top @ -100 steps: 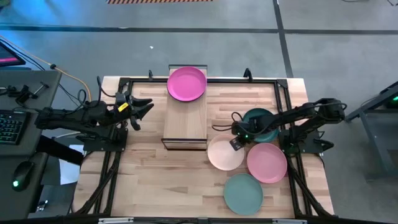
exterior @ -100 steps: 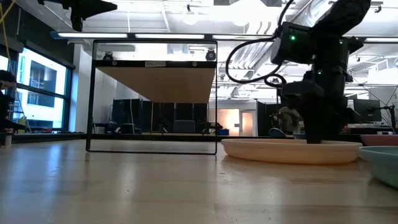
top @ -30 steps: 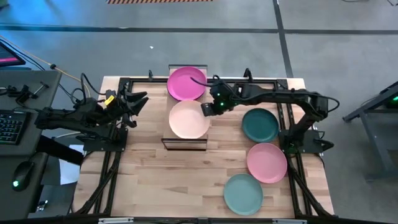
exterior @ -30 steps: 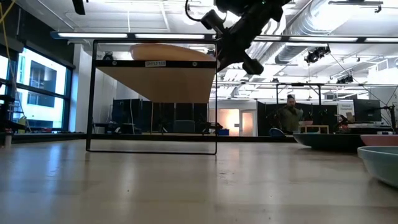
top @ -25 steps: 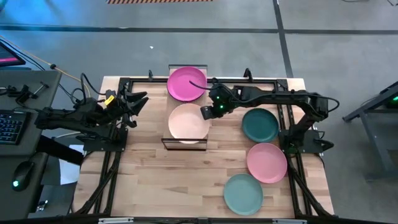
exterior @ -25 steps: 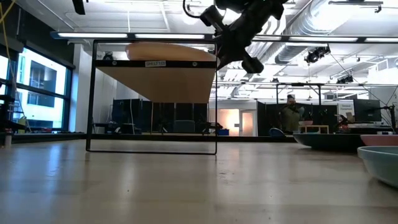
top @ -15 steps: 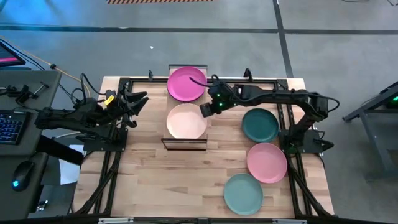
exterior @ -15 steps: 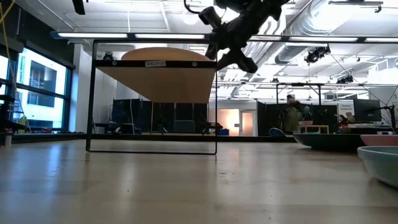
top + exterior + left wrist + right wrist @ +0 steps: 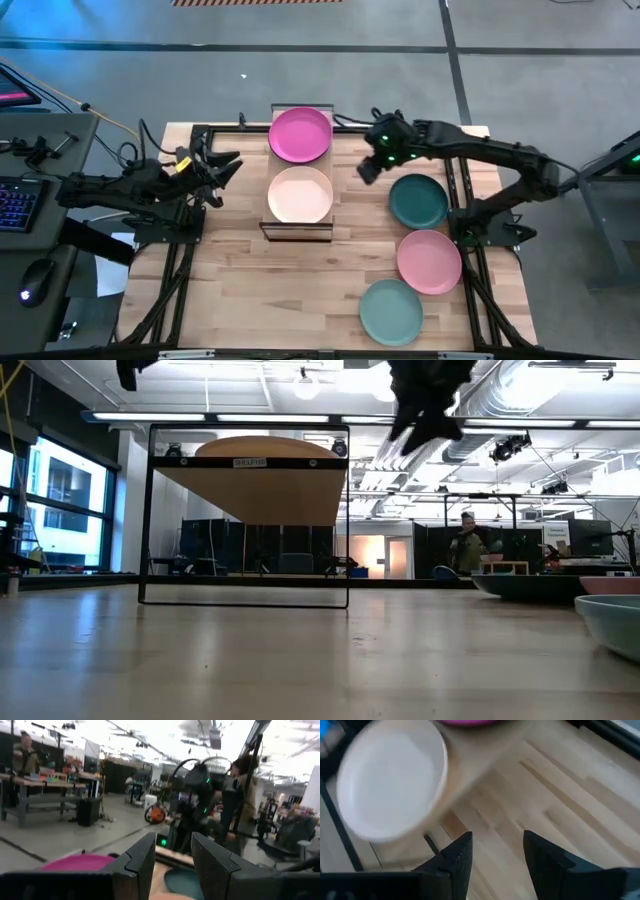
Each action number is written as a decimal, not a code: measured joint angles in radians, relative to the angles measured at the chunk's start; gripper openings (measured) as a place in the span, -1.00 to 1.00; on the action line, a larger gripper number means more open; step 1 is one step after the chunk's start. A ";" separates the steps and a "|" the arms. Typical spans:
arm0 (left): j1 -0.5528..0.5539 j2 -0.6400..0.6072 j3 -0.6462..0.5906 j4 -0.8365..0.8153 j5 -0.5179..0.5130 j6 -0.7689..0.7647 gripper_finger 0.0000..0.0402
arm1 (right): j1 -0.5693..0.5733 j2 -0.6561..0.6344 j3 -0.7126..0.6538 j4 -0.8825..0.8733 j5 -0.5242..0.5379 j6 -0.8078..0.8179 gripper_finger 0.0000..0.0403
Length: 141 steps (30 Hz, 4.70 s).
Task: Place and stack plates onto a shelf
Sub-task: Stack the dark green plate on top of the pink plate on the shelf
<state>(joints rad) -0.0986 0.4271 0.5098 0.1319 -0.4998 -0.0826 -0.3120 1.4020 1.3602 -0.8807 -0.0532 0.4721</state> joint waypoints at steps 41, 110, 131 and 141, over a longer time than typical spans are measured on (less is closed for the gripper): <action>0.000 0.000 0.000 -0.031 -0.001 -0.099 -0.42 | 0.105 -0.525 -0.752 0.966 -0.030 0.214 -0.22; 0.000 0.000 0.000 -0.030 -0.045 -0.097 -0.42 | -0.117 -0.372 -0.753 -0.001 0.173 0.489 -0.86; 0.000 0.000 0.000 -0.030 -0.044 -0.097 -0.42 | -0.356 -0.204 -0.754 -0.008 0.046 0.119 -0.09; 0.000 0.000 0.000 -0.030 -0.044 -0.097 -0.42 | -0.376 -0.079 -0.754 0.055 -0.024 0.099 -0.09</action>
<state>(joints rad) -0.0983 0.4271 0.5098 0.1020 -0.5442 -0.1799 -0.6879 1.3228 0.6066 -0.8257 -0.0775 0.5712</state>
